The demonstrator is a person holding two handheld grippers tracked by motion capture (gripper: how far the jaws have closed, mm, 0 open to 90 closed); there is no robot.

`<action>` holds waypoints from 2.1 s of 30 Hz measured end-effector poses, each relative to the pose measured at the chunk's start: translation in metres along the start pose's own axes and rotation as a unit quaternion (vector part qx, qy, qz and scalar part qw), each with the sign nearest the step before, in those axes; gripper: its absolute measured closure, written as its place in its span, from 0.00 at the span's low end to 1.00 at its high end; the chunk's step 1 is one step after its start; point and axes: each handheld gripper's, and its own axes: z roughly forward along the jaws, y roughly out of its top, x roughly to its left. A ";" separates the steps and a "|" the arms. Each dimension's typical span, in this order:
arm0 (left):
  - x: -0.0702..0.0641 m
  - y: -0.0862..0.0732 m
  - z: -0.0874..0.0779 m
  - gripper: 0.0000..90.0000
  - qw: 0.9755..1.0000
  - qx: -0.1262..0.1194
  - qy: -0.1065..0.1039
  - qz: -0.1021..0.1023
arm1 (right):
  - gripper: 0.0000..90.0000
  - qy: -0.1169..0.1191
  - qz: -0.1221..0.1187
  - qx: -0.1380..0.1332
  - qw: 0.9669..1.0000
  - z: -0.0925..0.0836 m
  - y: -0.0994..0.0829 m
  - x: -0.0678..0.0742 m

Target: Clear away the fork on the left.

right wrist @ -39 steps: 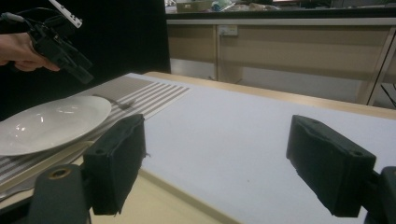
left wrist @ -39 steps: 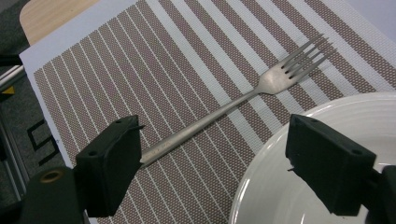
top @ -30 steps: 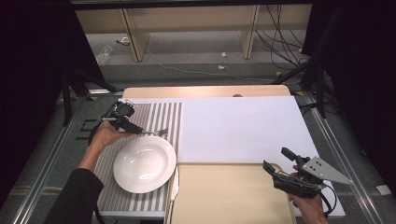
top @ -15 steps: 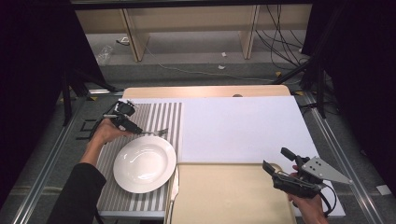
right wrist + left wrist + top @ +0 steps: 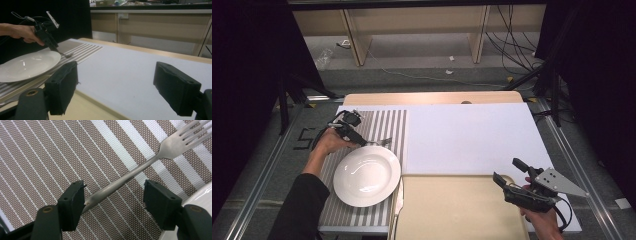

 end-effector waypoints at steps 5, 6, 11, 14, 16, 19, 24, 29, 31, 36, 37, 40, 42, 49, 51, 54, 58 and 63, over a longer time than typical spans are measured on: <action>0.002 0.000 0.004 0.43 1.000 0.001 -0.004 -0.001 | 0.23 0.000 0.002 0.002 1.000 0.000 0.000 0.000; 0.002 0.000 0.005 0.44 1.000 0.000 -0.002 0.000 | 0.23 0.000 0.002 0.000 1.000 0.000 0.000 0.000; 0.002 0.002 0.006 0.48 1.000 0.003 0.000 0.006 | 0.23 0.002 0.002 0.000 1.000 0.001 0.000 0.000; 0.000 0.002 0.009 0.50 1.000 0.012 0.004 0.007 | 0.23 0.001 0.000 -0.001 1.000 0.001 0.000 0.000; 0.000 0.003 0.010 0.52 1.000 0.014 0.009 0.012 | 0.23 0.001 0.000 0.000 1.000 0.001 0.000 0.000; -0.001 0.003 0.010 0.52 1.000 0.014 0.012 0.016 | 0.23 0.001 -0.001 0.000 1.000 0.001 0.000 0.001; -0.001 0.005 0.011 0.53 1.000 0.016 0.012 0.020 | 0.23 0.003 -0.001 0.001 1.000 0.001 0.000 0.001; -0.002 0.005 0.011 0.54 0.999 0.019 0.015 0.023 | 0.23 0.004 -0.001 0.002 1.000 0.001 0.000 0.001; -0.004 0.006 0.011 0.55 0.999 0.021 0.018 0.028 | 0.23 0.004 -0.002 -0.001 1.000 0.001 0.000 0.001; -0.007 0.008 0.011 0.57 0.999 0.030 0.022 0.037 | 0.23 0.005 -0.003 -0.001 1.000 0.001 0.000 0.001; -0.007 0.009 0.011 0.58 0.998 0.031 0.022 0.040 | 0.23 0.005 -0.003 -0.001 1.000 0.001 0.000 0.001; -0.005 0.008 0.011 0.58 0.999 0.029 0.015 0.040 | 0.23 0.006 -0.004 -0.001 1.000 0.001 0.000 0.002; -0.003 0.009 0.012 0.57 0.999 0.030 0.008 0.034 | 0.23 0.006 -0.003 -0.001 1.000 0.001 0.000 0.002; 0.001 0.007 0.012 0.61 0.999 0.030 -0.012 0.014 | 0.23 0.006 -0.004 -0.001 1.000 0.002 0.000 0.002; 0.001 0.008 0.012 0.69 0.999 0.032 -0.018 0.009 | 0.23 0.007 -0.003 -0.001 1.000 0.002 0.000 0.002; -0.001 0.008 0.011 0.70 0.999 0.033 -0.015 0.011 | 0.23 0.006 -0.004 0.000 1.000 0.002 0.000 0.002; -0.005 0.010 0.011 0.76 0.999 0.038 -0.014 0.022 | 0.23 0.006 -0.003 -0.001 1.000 0.002 0.000 0.002; -0.007 0.011 0.011 0.83 0.998 0.042 -0.014 0.033 | 0.23 0.007 -0.003 0.001 1.000 0.002 0.000 0.002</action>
